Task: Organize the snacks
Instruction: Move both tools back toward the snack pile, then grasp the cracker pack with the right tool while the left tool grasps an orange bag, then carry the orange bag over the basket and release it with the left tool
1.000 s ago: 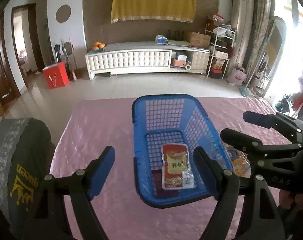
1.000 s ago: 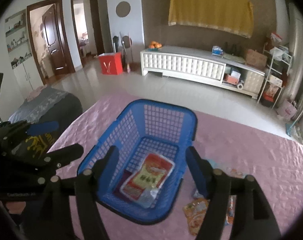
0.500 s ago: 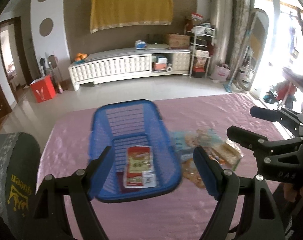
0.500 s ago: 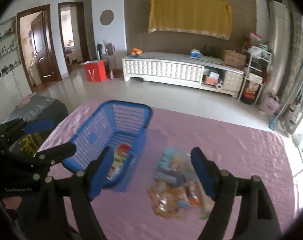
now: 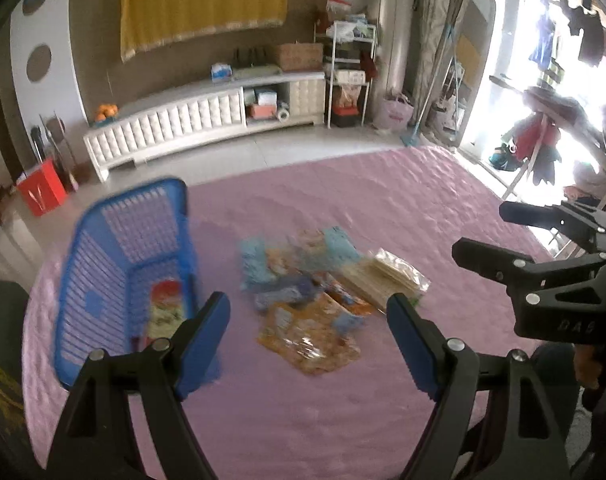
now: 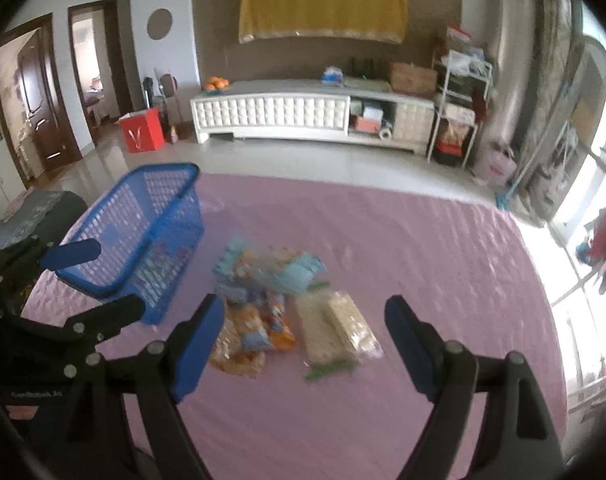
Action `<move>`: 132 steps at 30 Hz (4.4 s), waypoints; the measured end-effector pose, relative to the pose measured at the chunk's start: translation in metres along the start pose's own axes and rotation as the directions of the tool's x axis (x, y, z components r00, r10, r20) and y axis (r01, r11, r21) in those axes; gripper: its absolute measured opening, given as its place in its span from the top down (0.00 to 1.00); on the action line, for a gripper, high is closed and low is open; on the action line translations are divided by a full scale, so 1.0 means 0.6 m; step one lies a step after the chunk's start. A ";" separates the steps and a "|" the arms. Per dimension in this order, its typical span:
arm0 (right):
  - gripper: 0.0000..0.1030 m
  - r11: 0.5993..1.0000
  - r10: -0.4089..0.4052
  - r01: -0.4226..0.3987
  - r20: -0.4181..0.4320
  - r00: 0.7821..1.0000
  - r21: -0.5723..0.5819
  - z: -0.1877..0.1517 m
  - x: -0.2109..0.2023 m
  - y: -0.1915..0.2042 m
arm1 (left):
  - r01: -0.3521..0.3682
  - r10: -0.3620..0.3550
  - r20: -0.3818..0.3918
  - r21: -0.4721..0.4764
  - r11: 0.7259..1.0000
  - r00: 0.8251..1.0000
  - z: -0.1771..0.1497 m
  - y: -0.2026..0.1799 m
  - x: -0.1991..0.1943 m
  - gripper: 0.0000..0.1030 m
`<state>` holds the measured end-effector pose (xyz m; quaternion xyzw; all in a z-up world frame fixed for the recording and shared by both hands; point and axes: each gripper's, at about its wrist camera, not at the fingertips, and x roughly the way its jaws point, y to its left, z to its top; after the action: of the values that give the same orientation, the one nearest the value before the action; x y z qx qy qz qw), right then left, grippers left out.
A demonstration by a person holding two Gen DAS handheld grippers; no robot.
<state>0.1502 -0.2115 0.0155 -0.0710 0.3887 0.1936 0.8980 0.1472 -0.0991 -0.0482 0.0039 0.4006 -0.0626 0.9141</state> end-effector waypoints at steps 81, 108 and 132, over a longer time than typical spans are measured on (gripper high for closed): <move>0.49 0.969 0.246 -0.242 -0.162 0.956 0.042 -0.101 0.198 -0.061 | -0.061 -0.087 -0.312 -0.434 0.899 0.946 -0.109 0.038 0.246 0.65; 0.49 0.980 0.200 -0.200 -0.014 0.980 0.020 -0.034 0.032 0.037 | 0.065 -0.064 0.014 -0.278 0.958 0.998 -0.042 0.045 0.004 0.93; 0.49 0.970 0.230 -0.221 0.088 0.969 -0.102 0.087 0.010 0.227 | -0.060 0.081 0.105 -0.187 0.981 0.991 0.004 0.240 -0.113 0.93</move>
<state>0.1342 -0.0708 0.0501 -0.0578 0.3396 0.3154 0.8842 0.1204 0.0509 -0.0028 -0.0695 0.3524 0.0068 0.9332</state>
